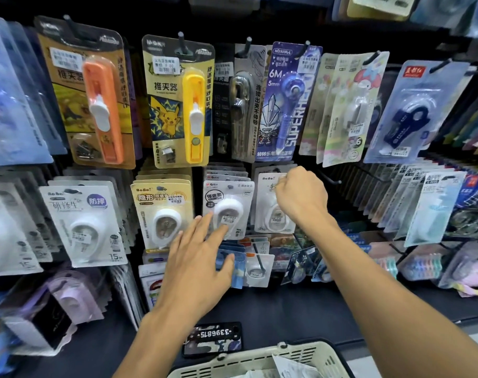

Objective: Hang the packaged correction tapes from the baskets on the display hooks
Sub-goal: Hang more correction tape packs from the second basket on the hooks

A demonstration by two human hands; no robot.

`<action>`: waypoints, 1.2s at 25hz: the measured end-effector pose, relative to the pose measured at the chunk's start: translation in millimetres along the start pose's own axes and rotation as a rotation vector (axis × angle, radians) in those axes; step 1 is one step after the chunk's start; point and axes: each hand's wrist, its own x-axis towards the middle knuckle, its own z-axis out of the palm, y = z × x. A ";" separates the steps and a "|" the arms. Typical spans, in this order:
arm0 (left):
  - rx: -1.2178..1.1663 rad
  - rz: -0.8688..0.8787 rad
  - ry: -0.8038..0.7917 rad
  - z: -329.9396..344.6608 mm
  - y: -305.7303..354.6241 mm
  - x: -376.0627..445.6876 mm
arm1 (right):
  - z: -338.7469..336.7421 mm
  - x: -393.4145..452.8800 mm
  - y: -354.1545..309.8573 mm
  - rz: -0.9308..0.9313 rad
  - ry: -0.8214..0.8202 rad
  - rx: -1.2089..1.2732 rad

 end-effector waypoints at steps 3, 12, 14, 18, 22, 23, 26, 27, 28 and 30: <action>-0.014 0.024 -0.009 4.2 5.6 0.5 | -0.1 1.5 0.9 -0.044 -0.030 -0.012; -0.041 -0.053 -0.662 83.7 -15.8 -44.6 | 94.3 -194.6 133.3 0.118 -0.526 0.225; 0.044 -0.109 -0.928 126.9 -39.6 -86.2 | 134.9 -260.6 160.1 0.033 -0.855 0.026; 0.050 -0.221 -1.048 168.6 -80.9 -143.3 | 177.5 -317.9 166.0 -0.346 -0.933 -0.095; 0.134 -0.186 -0.812 165.4 -81.3 -139.4 | 196.4 -360.4 152.6 -0.538 -1.015 -0.264; 0.134 -0.192 -0.780 165.3 -80.7 -136.2 | 199.2 -367.9 152.0 -0.538 -0.998 -0.311; 0.092 -0.230 -0.755 166.4 -82.5 -130.7 | 204.3 -370.7 149.4 -0.561 -0.954 -0.412; 0.066 -0.255 -0.757 166.5 -86.0 -129.7 | 202.5 -364.5 149.2 -0.561 -0.976 -0.393; 0.025 -0.287 -0.737 165.9 -90.0 -128.5 | 197.3 -353.6 149.8 -0.515 -1.030 -0.320; -0.235 -0.435 -0.635 161.0 -97.8 -125.9 | 176.7 -322.4 152.9 -0.188 -1.147 0.112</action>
